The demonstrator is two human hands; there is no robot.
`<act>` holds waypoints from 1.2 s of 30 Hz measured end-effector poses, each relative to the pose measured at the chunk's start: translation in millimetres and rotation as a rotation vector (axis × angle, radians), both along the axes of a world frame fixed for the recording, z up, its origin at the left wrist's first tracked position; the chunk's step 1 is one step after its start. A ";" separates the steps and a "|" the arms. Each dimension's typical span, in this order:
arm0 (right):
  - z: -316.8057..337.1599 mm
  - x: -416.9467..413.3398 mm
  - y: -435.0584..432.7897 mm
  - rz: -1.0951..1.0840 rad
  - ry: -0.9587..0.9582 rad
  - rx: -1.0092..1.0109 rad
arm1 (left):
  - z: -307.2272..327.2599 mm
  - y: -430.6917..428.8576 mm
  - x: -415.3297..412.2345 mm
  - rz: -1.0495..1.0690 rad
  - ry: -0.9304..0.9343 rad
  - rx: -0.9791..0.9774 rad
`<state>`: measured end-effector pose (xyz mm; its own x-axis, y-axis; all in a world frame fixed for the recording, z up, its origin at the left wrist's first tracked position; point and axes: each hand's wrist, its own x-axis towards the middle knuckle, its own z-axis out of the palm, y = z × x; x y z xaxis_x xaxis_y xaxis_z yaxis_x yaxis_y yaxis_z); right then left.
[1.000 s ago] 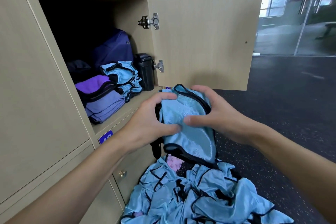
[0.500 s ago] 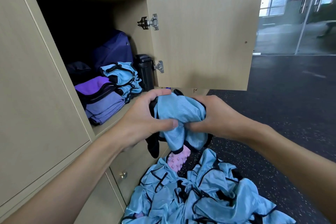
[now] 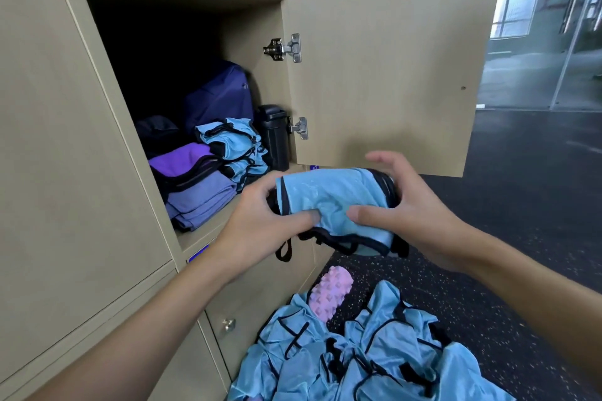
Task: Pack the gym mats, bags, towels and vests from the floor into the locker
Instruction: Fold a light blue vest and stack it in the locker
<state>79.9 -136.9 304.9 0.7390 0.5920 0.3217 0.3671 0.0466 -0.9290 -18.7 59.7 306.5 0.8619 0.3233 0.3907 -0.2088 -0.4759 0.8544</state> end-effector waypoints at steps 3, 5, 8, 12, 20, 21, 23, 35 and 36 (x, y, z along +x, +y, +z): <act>7.0 13.3 19.3 0.110 0.013 -0.021 | 0.0 16.0 11.0 0.021 0.032 -0.238; 10.3 21.3 38.0 0.168 -0.040 -0.073 | -0.3 25.6 17.1 0.049 0.035 -0.335; 11.3 36.3 70.9 0.151 -0.067 -0.014 | 1.6 44.2 25.4 0.112 0.026 -0.379; 8.0 58.0 119.6 0.080 -0.040 0.159 | 12.0 62.0 33.7 0.181 -0.029 -0.448; 17.8 91.1 205.8 0.099 -0.044 0.236 | 11.0 106.8 53.0 0.582 -0.241 0.164; 21.3 93.7 214.8 0.111 -0.058 0.221 | 11.5 111.0 55.6 0.639 -0.244 0.208; 30.4 99.9 232.4 0.152 -0.093 0.196 | 14.5 119.5 60.3 0.729 -0.247 0.217; 68.7 133.6 328.5 0.410 -0.522 -0.092 | 18.7 164.5 84.4 1.080 -0.265 0.214; 66.0 136.1 336.2 0.380 -0.647 -0.123 | 14.8 170.7 85.6 1.114 -0.241 0.234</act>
<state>216.0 199.2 370.9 0.1639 0.8274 0.5371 0.8197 0.1887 -0.5408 67.0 230.3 321.3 0.0410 0.7537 0.6560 0.2796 -0.6390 0.7166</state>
